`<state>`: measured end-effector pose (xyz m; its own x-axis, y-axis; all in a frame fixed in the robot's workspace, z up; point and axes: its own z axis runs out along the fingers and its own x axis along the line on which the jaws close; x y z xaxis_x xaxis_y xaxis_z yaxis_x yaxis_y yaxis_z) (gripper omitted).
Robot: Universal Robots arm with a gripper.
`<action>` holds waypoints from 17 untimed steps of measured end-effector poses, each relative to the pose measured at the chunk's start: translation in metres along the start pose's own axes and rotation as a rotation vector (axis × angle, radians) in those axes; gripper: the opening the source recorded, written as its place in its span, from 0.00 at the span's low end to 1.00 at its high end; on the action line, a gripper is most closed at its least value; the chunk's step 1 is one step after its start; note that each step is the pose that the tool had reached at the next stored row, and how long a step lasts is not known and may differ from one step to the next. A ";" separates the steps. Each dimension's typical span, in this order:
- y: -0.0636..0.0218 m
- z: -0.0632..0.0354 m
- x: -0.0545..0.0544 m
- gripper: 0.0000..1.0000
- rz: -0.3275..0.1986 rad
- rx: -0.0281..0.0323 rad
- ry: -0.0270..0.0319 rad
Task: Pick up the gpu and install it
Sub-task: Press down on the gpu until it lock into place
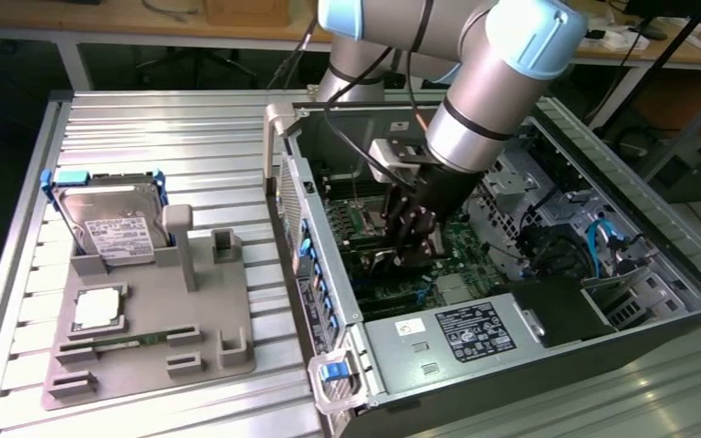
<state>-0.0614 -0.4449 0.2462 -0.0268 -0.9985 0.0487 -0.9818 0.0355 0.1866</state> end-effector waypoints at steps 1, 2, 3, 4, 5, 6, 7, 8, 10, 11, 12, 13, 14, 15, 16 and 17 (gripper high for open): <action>0.0003 -0.0017 0.000 0.34 0.000 -0.0004 0.0011; 0.0009 -0.0049 0.000 0.40 0.000 -0.0001 0.0003; 0.0017 -0.0093 0.001 0.46 0.000 -0.0002 0.0008; 0.0026 -0.0137 0.001 0.46 0.000 -0.0002 0.0008; 0.0035 -0.0184 0.001 0.52 0.000 -0.0003 0.0009; 0.0044 -0.0231 0.001 0.52 0.000 -0.0003 0.0014; 0.0053 -0.0280 0.001 0.58 0.000 -0.0001 0.0016; 0.0061 -0.0322 0.002 0.58 0.000 -0.0003 0.0024; 0.0078 -0.0413 0.002 0.58 0.000 -0.0001 0.0037; 0.0082 -0.0430 0.002 0.57 0.001 -0.0002 0.0044; 0.0082 -0.0429 0.002 0.51 0.001 0.0000 0.0040; 0.0082 -0.0429 0.002 0.44 0.001 0.0000 0.0040; 0.0082 -0.0429 0.002 0.38 0.001 0.0000 0.0040; 0.0082 -0.0429 0.002 0.38 0.001 0.0001 0.0039; 0.0082 -0.0430 0.002 0.38 0.001 -0.0001 0.0042; 0.0082 -0.0430 0.002 0.32 0.001 0.0000 0.0041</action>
<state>-0.0614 -0.4447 0.2900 -0.0267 -0.9982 0.0528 -0.9818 0.0361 0.1866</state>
